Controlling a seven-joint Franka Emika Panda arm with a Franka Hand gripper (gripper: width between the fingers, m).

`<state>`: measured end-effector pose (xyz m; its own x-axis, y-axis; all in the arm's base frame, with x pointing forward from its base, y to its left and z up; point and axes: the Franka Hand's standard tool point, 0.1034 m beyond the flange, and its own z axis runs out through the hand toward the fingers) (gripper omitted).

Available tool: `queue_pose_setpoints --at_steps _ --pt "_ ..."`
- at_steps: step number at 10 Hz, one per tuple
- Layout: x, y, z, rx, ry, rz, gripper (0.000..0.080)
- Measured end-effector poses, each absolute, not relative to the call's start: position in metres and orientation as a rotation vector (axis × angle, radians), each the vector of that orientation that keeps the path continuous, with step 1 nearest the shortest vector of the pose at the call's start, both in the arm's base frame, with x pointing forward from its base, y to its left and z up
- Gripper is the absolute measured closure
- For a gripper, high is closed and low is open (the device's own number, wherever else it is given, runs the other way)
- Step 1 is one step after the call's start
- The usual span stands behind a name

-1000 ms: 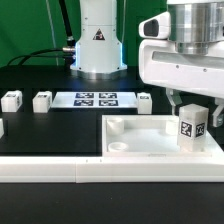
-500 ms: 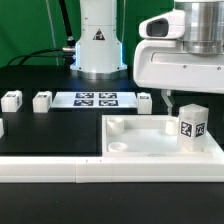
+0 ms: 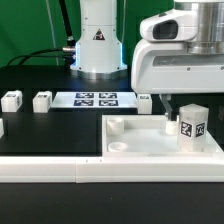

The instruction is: Assemble square table

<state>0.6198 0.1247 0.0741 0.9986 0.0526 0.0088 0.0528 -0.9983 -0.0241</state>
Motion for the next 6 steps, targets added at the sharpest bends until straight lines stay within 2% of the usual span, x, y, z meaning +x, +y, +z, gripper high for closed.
queue_pose_setpoints --at_steps 6 --pt "0.6213 0.1204 0.0747 -3.053 -0.715 -0.020 0.0163"
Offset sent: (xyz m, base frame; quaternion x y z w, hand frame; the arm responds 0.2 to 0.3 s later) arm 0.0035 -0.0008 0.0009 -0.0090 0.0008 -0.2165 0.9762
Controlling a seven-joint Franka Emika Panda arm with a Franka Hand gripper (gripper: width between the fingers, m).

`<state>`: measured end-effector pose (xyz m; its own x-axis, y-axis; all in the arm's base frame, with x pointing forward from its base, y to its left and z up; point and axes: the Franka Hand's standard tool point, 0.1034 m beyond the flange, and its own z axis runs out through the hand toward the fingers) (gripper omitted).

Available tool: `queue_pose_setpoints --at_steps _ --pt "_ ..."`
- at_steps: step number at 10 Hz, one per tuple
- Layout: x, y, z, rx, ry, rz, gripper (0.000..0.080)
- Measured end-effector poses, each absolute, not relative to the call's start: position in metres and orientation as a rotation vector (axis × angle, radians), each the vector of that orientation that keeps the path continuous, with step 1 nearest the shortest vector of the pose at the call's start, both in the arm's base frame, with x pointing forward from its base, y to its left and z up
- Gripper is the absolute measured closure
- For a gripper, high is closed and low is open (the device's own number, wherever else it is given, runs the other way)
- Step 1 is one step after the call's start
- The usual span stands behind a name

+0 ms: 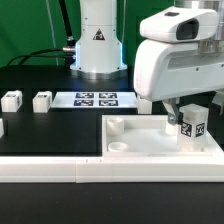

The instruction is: Assemble square table

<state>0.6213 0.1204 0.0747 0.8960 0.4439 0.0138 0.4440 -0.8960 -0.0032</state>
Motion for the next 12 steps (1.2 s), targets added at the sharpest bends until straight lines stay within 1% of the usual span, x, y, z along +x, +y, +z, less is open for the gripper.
queue_pose_setpoints --at_steps 1,2,3,7,12 --pt "0.6213 0.1204 0.0747 -3.053 -0.714 -0.020 0.0349" --pt "0.6212 0.1205 0.0747 -3.053 -0.711 -0.020 0.0349" --pt "0.6213 0.1203 0.0747 -3.054 -0.711 -0.020 0.0509" --pt "0.6221 0.1152 0.0745 -3.062 -0.638 -0.021 0.0509" --pt "0.6239 0.1173 0.0744 -3.085 0.131 -0.061 0.0509"
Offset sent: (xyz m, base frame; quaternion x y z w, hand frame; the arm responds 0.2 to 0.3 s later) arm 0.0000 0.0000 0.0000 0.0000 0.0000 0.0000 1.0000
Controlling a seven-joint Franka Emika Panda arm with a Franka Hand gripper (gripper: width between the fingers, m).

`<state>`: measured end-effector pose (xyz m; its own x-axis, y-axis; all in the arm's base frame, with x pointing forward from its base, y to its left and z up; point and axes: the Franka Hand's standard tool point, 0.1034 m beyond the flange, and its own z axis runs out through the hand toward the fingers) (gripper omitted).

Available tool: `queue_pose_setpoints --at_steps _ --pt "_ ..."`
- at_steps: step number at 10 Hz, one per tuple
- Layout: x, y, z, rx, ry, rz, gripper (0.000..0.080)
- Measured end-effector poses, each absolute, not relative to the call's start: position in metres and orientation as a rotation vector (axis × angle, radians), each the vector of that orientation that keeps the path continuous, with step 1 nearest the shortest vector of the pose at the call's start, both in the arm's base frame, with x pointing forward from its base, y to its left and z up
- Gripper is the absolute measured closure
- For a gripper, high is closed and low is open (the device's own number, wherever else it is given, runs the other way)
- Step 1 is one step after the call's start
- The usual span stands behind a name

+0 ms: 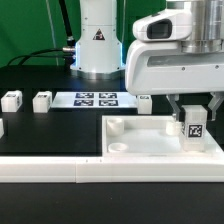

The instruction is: Assemble square table

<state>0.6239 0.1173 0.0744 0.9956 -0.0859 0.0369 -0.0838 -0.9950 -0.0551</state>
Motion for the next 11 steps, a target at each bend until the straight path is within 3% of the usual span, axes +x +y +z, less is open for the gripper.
queue_pose_setpoints --at_steps 5,9,10,11 --pt "0.623 0.108 0.074 -2.981 0.853 -0.075 0.0501" --pt "0.622 0.093 0.075 -2.945 1.081 -0.076 0.0495" --pt "0.622 0.094 0.075 -2.945 1.078 -0.076 0.0421" --pt "0.622 0.096 0.076 -2.961 1.031 -0.073 0.0421"
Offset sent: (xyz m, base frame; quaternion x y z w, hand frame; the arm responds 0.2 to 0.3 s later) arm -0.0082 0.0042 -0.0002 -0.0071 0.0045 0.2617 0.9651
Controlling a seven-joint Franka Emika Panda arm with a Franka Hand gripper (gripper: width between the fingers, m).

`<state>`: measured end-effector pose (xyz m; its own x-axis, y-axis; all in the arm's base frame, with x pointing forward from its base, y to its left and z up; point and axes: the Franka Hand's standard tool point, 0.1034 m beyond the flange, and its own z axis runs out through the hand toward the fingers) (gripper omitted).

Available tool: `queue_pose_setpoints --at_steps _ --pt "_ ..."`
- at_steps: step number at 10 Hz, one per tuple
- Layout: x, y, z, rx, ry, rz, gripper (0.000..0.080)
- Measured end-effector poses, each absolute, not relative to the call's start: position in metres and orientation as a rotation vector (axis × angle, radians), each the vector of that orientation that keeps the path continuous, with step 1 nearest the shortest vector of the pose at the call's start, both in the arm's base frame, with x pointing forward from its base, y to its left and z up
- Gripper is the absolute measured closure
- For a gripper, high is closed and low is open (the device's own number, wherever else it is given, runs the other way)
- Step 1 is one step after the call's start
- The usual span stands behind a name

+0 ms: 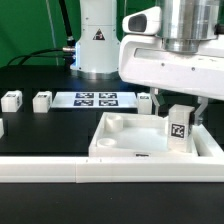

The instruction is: Assemble square table

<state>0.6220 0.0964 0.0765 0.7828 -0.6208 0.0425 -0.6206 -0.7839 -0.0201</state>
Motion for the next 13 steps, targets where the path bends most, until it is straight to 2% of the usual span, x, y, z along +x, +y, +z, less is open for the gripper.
queue_pose_setpoints --at_steps 1,2,5,10,13 --pt "0.618 0.102 0.080 -2.981 0.987 -0.048 0.0241" --pt "0.617 0.105 0.087 -3.002 0.911 -0.039 0.0179" --pt "0.601 0.102 0.109 -3.087 0.526 0.022 0.0151" --pt "0.592 0.096 0.110 -3.108 0.397 0.102 0.0150" --pt "0.585 0.085 0.113 -3.120 0.025 0.104 0.0150"
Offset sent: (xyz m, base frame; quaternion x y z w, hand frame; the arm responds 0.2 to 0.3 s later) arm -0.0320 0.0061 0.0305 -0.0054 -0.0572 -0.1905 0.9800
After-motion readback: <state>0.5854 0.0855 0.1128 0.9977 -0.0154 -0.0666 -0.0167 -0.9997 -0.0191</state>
